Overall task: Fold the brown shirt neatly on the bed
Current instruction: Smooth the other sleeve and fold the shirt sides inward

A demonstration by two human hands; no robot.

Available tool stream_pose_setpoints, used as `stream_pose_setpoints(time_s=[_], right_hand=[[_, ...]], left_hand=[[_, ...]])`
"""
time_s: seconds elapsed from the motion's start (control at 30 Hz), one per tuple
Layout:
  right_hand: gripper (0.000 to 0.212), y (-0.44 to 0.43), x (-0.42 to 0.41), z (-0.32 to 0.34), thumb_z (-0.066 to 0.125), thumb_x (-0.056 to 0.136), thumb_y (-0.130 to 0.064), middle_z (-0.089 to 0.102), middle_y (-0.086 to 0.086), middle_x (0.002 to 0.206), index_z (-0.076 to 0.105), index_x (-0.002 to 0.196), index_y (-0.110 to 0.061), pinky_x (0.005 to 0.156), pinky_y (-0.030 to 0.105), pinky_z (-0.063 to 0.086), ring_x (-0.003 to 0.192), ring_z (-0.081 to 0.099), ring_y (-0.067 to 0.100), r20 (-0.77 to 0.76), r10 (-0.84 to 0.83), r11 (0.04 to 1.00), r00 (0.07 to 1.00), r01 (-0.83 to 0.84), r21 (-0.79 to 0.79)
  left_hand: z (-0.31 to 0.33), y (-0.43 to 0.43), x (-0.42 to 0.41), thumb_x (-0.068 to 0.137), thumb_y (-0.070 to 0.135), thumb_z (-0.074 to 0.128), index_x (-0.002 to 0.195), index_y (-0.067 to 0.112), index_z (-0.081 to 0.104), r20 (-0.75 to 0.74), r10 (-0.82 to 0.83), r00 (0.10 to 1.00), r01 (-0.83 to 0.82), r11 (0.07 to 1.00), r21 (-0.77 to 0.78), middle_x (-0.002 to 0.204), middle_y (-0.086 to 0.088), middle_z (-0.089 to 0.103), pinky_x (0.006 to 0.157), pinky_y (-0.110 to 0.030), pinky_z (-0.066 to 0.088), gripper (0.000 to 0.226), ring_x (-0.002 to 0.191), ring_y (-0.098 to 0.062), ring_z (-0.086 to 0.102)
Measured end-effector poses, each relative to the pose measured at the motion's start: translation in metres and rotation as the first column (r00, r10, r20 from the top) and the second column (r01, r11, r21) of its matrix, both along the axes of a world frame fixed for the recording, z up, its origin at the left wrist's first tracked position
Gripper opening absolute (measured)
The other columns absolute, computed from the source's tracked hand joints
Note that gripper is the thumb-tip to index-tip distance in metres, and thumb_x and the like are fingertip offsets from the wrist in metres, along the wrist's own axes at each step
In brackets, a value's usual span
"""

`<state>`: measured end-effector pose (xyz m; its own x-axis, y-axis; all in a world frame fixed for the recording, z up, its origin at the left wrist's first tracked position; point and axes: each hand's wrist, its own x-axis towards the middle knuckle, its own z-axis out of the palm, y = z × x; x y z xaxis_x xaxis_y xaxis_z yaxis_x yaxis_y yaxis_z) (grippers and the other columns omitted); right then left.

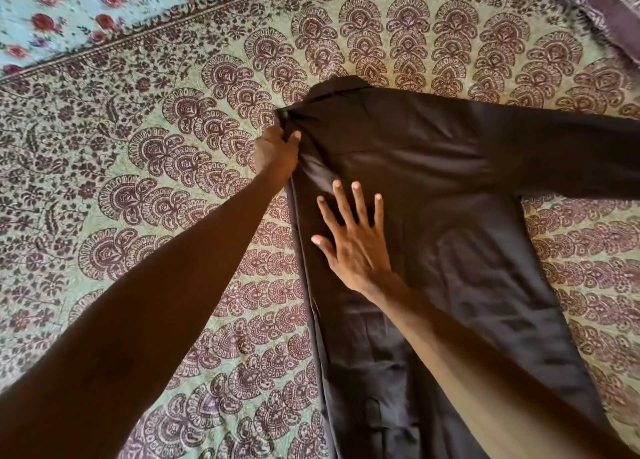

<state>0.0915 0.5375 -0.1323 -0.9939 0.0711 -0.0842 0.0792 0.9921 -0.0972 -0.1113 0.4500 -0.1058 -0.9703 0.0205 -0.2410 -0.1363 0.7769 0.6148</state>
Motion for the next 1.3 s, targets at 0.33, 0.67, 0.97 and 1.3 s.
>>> stream_pose_setpoints(time_s=[0.33,0.67,0.97,1.3], right_hand=[[0.072,-0.005,0.061,0.012,0.029,0.095,-0.062,-0.005,0.01,0.163,0.014,0.154,-0.025,0.116,0.062,0.003,0.149,-0.006,0.032,0.078,-0.076,0.997,0.994,0.078,-0.026],[0.075,-0.043,0.218,0.022,0.033,0.092,-0.066,0.002,0.015,0.162,0.017,0.154,-0.026,0.115,0.064,0.008,0.149,0.001,0.035,0.207,-0.149,0.986,0.967,0.162,-0.049],[0.073,-0.049,0.339,0.02,0.03,0.094,-0.064,-0.001,0.011,0.163,0.015,0.154,-0.027,0.114,0.065,0.007,0.149,-0.001,0.033,0.248,-0.137,0.987,0.959,0.153,-0.047],[0.066,-0.074,0.438,0.024,0.034,0.096,-0.051,-0.003,0.005,0.163,0.01,0.154,-0.029,0.118,0.054,0.012,0.15,-0.002,0.027,0.235,-0.109,0.971,0.966,0.154,-0.183]], left_hand=[[0.012,-0.013,0.042,0.094,0.031,0.051,0.129,0.005,0.041,-0.11,0.1,0.989,-0.105,0.994,-0.041,0.137,-0.021,0.042,0.101,-0.046,0.038,0.045,0.125,-0.038,0.044],[-0.016,-0.068,0.305,0.092,0.033,0.053,0.13,0.018,0.051,-0.183,-0.482,0.857,0.431,0.865,-0.256,0.139,-0.006,0.046,0.102,-0.046,0.035,0.041,0.125,-0.026,0.044],[-0.004,-0.108,0.42,0.096,0.042,0.044,0.148,0.026,0.03,-0.086,-0.61,0.788,0.56,0.767,-0.314,0.16,-0.002,0.018,0.117,-0.045,0.015,0.056,0.148,-0.025,0.014],[0.001,-0.134,0.503,0.09,0.042,0.054,0.151,0.026,0.025,0.016,-0.673,0.74,0.604,0.653,-0.456,0.161,-0.005,0.015,0.113,-0.057,0.024,0.069,0.145,-0.034,0.02]])
